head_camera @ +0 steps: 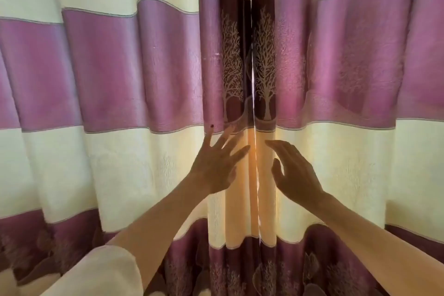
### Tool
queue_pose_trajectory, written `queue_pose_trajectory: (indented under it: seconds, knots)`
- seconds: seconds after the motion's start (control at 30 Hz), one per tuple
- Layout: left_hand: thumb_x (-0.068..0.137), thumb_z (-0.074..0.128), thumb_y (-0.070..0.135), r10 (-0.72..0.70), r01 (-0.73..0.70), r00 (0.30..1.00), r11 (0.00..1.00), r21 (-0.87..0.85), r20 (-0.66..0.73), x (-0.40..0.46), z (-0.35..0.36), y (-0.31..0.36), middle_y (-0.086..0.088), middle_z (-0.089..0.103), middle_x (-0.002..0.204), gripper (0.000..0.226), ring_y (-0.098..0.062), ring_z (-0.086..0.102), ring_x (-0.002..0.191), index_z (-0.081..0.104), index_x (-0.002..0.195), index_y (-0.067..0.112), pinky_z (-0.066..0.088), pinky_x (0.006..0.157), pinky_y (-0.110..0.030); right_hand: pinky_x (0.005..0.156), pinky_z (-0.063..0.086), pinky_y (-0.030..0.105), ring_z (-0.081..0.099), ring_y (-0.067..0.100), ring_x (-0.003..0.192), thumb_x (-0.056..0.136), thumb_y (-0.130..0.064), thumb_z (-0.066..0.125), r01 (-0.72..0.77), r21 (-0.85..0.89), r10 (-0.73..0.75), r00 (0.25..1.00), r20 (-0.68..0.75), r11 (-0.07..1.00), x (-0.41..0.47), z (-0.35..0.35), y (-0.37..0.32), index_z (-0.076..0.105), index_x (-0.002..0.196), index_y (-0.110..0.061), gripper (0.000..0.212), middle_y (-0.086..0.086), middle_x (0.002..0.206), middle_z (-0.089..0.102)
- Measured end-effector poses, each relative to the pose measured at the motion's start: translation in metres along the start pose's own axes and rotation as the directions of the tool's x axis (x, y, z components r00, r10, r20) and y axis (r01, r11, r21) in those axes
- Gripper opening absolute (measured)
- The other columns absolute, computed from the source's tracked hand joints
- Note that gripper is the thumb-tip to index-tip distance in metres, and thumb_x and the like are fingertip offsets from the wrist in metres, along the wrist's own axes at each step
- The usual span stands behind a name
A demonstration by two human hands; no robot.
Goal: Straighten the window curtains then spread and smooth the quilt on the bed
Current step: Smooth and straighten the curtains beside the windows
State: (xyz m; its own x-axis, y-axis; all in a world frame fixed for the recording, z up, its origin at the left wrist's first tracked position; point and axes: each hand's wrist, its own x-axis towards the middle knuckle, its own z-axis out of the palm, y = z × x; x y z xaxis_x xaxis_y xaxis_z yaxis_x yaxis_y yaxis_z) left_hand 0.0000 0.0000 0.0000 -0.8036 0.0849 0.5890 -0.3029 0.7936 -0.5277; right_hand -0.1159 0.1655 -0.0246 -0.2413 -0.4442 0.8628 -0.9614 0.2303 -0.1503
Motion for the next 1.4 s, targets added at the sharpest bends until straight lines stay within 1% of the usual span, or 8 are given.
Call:
queue_pose_trajectory:
  seconds: [0.2, 0.3, 0.47, 0.6, 0.8, 0.97, 1.2, 1.4]
  knots:
    - [0.081, 0.055, 0.056, 0.011, 0.008, 0.996, 0.979, 0.202, -0.091, 0.053, 0.067, -0.065, 0.000, 0.046, 0.145, 0.052, -0.028, 0.035, 0.138, 0.060, 0.126, 0.030, 0.024, 0.107, -0.067, 0.094, 0.046, 0.039, 0.054, 0.034, 0.119, 0.078, 0.010, 0.049, 0.116, 0.037, -0.113, 0.991, -0.067, 0.993, 0.076, 0.078, 0.015, 0.047, 0.130, 0.002, 0.053, 0.020, 0.132, 0.053]
    - [0.085, 0.047, 0.054, -0.099, 0.116, 0.991, 0.972, 0.203, -0.090, 0.048, 0.107, -0.103, -0.003, 0.048, 0.143, 0.050, -0.028, 0.033, 0.140, 0.062, 0.123, 0.025, 0.016, 0.109, -0.068, 0.099, 0.044, 0.045, 0.036, 0.036, 0.135, 0.081, 0.003, 0.046, 0.127, 0.040, -0.127, 0.992, 0.018, 0.991, 0.097, 0.125, 0.024, 0.035, 0.139, 0.001, 0.059, 0.023, 0.146, 0.035]
    - [0.085, 0.029, 0.063, -0.267, 0.252, 0.964, 0.904, 0.345, -0.005, 0.020, 0.146, -0.167, 0.000, 0.030, 0.154, 0.067, -0.025, 0.017, 0.145, 0.039, 0.141, 0.029, -0.007, 0.110, -0.064, 0.113, 0.022, 0.056, 0.007, 0.037, 0.144, 0.087, -0.019, 0.052, 0.134, 0.060, -0.142, 0.977, 0.160, 0.989, 0.141, 0.212, 0.014, 0.021, 0.147, -0.015, 0.067, 0.018, 0.156, 0.011]
    - [0.080, 0.051, 0.057, -0.337, 0.348, 0.936, 0.834, 0.428, -0.104, -0.011, 0.157, -0.220, -0.001, 0.039, 0.150, 0.062, -0.026, 0.029, 0.141, 0.051, 0.134, 0.026, 0.003, 0.109, -0.063, 0.116, 0.008, 0.057, -0.014, 0.025, 0.143, 0.090, -0.038, 0.044, 0.195, 0.144, -0.224, 0.949, 0.223, 0.970, 0.177, 0.292, -0.026, -0.001, 0.145, -0.038, 0.071, 0.001, 0.153, -0.016]
    - [0.081, 0.053, 0.053, -0.343, 0.361, 0.930, 0.770, 0.527, -0.136, -0.058, 0.153, -0.290, 0.000, 0.036, 0.151, 0.062, -0.024, 0.020, 0.142, 0.047, 0.136, 0.026, 0.000, 0.111, -0.060, 0.113, 0.001, 0.057, -0.013, 0.029, 0.144, 0.089, -0.042, 0.045, 0.265, 0.285, -0.321, 0.932, 0.170, 0.921, 0.226, 0.371, -0.094, 0.010, 0.147, -0.037, 0.068, 0.006, 0.158, -0.008]
    - [0.081, 0.045, 0.062, -0.461, 0.417, 0.877, 0.586, 0.694, -0.137, -0.113, 0.129, -0.346, 0.004, 0.024, 0.156, 0.067, -0.027, 0.013, 0.144, 0.033, 0.142, 0.035, -0.008, 0.110, -0.060, 0.110, 0.003, 0.062, -0.010, 0.030, 0.144, 0.087, -0.044, 0.046, 0.370, 0.423, -0.446, 0.890, 0.092, 0.827, 0.259, 0.422, -0.168, 0.008, 0.146, -0.041, 0.070, 0.007, 0.159, -0.004]
    - [0.078, 0.041, 0.064, -0.706, 0.656, 0.682, 0.475, 0.586, -0.191, -0.166, 0.107, -0.404, -0.003, 0.017, 0.158, 0.071, -0.031, 0.001, 0.145, 0.029, 0.144, 0.039, 0.029, 0.101, -0.065, 0.110, 0.007, 0.063, -0.003, 0.034, 0.145, 0.085, -0.045, 0.048, 0.445, 0.525, -0.529, 0.848, 0.012, 0.726, 0.292, 0.465, -0.267, 0.007, 0.146, -0.040, 0.074, 0.007, 0.159, -0.004]
    - [0.085, 0.044, 0.055, -0.748, 0.685, 0.638, 0.441, 0.580, -0.184, -0.208, 0.111, -0.492, -0.004, 0.012, 0.159, 0.071, -0.031, 0.001, 0.146, 0.020, 0.148, 0.032, 0.029, 0.106, -0.057, 0.114, 0.008, 0.058, -0.009, 0.035, 0.144, 0.086, -0.048, 0.045, 0.476, 0.568, -0.548, 0.835, -0.052, 0.671, 0.335, 0.525, -0.358, 0.000, 0.146, -0.039, 0.076, 0.007, 0.158, -0.011]
